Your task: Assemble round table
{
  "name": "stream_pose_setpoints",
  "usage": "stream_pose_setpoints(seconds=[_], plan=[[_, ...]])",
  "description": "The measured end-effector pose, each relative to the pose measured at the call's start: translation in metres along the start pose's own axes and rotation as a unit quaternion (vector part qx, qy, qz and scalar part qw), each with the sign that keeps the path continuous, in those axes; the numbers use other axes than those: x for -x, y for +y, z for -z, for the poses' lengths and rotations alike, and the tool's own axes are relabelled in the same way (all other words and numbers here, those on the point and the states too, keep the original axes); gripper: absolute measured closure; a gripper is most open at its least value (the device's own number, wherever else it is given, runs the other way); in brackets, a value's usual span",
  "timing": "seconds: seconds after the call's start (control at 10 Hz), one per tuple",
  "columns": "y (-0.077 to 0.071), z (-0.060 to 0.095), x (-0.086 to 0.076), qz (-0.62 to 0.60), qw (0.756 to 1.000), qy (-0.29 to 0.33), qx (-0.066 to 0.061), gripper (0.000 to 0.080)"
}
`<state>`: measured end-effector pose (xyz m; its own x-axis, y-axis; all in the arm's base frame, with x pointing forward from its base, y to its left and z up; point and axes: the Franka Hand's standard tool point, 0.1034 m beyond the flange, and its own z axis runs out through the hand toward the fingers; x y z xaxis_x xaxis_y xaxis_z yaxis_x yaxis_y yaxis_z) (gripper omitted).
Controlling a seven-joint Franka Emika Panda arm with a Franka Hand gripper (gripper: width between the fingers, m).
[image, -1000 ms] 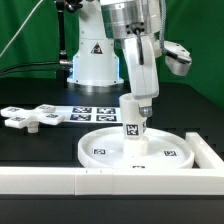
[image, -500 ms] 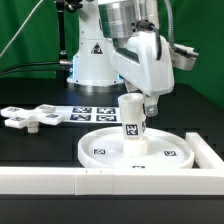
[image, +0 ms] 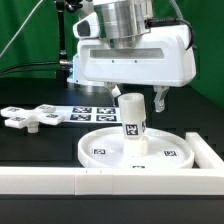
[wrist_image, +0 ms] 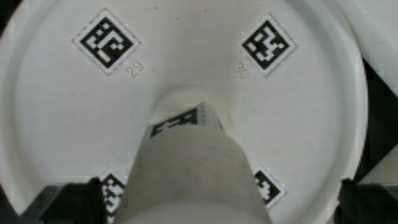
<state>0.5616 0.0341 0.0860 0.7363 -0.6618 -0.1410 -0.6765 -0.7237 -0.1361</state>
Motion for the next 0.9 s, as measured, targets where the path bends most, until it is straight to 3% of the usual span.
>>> stream_pose_setpoints(seconds=[0.4, 0.9], plan=[[0.0016, 0.0003, -0.0016, 0.139, 0.990, 0.000, 0.000, 0.0151], [0.0019, -0.0024, -0.0054, 0.369, 0.929, 0.007, 0.011, 0.0151]])
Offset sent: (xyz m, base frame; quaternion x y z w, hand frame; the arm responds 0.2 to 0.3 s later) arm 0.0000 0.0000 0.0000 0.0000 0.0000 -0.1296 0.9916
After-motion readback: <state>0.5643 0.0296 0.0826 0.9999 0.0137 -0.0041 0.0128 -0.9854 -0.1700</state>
